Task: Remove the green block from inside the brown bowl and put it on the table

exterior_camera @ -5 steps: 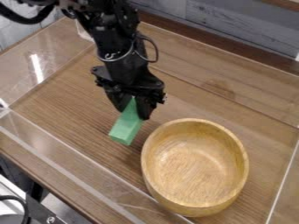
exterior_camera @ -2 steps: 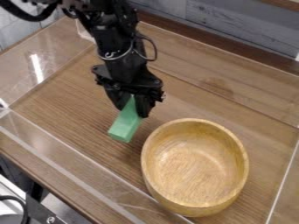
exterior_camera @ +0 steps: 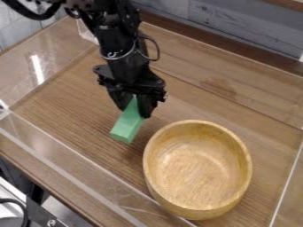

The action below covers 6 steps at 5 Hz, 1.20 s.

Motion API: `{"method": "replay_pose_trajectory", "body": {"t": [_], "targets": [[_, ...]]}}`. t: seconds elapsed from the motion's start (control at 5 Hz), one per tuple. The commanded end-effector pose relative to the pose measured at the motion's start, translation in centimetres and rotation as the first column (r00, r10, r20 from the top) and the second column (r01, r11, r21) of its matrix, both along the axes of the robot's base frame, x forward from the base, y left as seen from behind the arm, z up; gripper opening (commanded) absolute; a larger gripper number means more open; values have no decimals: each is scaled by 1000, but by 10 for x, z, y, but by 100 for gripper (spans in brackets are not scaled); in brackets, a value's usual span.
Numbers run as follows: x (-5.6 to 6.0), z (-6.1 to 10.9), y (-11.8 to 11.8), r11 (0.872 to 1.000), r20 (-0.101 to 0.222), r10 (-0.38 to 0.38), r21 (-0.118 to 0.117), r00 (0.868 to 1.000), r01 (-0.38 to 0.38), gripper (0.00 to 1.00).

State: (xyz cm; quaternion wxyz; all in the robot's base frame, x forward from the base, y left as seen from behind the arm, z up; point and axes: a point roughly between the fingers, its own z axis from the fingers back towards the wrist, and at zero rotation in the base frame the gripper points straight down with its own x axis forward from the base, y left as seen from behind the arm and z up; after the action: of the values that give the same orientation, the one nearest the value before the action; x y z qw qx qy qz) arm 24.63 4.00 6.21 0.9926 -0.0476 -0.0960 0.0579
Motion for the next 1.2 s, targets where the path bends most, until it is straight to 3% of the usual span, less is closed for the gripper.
{"method": "replay_pose_trajectory", "body": {"t": [0.0,0.2,0.4,1.0], "targets": [[12,11,7,1000,45,14,12,999,-14,0],[13,10,8,1000,42,15,12,999,-16,0],[18,8,7,1000,41,15,8,999,-16,100],[30,7,-10,1000,39,6,-29,999,-5,100]]}}
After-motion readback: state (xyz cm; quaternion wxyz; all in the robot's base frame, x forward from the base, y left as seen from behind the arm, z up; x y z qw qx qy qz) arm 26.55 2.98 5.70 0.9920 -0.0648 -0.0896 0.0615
